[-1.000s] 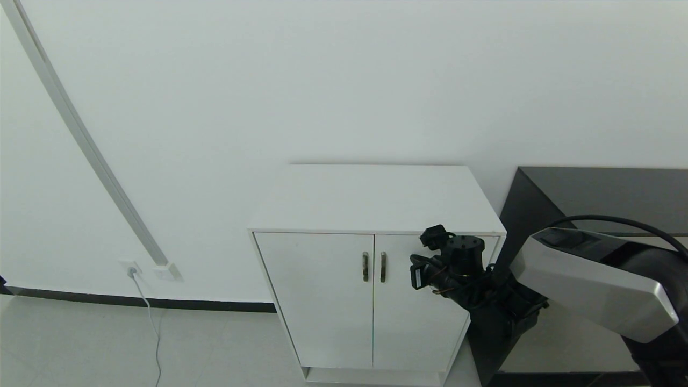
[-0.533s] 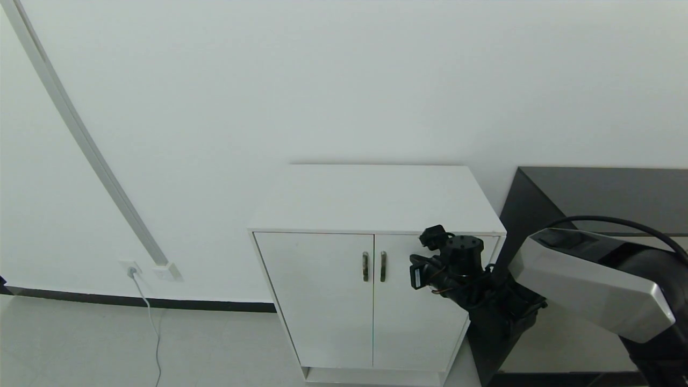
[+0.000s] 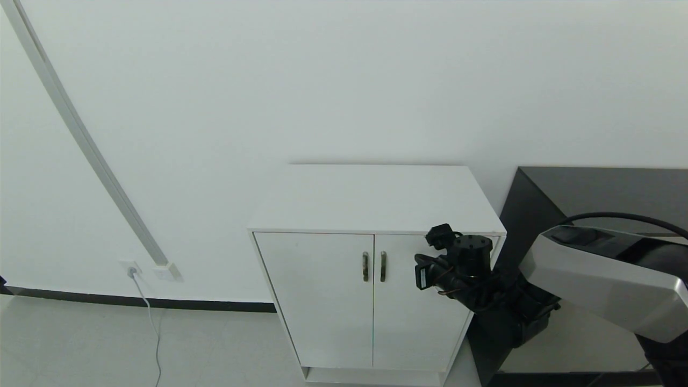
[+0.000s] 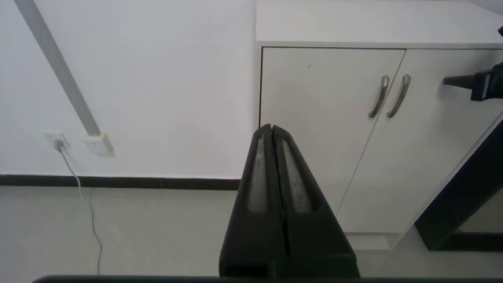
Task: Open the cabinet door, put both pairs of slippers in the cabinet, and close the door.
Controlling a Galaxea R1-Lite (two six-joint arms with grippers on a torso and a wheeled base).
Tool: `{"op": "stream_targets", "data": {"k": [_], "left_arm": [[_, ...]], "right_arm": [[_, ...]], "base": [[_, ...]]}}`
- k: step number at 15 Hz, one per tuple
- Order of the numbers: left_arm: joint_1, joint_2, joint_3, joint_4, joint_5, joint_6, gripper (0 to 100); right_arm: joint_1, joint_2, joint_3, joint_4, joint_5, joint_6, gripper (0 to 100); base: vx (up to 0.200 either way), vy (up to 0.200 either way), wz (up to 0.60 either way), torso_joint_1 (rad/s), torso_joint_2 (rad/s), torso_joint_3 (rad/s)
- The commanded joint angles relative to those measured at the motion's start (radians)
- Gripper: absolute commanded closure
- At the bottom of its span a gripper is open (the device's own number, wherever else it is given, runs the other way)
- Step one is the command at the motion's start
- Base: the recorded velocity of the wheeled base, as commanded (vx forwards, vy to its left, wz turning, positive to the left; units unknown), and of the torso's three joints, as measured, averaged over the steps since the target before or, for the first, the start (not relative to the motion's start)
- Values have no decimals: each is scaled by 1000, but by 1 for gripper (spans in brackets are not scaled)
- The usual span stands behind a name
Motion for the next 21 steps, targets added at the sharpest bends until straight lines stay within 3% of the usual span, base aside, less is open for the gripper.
{"op": "stream_targets", "data": {"k": [1,11,21], "left_arm": [[0,1,0,0,0,0,100],[0,1,0,0,2,0,100],[0,1,0,0,2,0,100]], "right_arm": [[0,-56,55,-24,0,-1,100],[-73,-360,442,-132,-3,-6,100],[-159,-694,731,-124,-31,-17,100]], "base": [[0,0,0,0,0,0],[0,0,0,0,0,0],[0,0,0,0,0,0]]}}
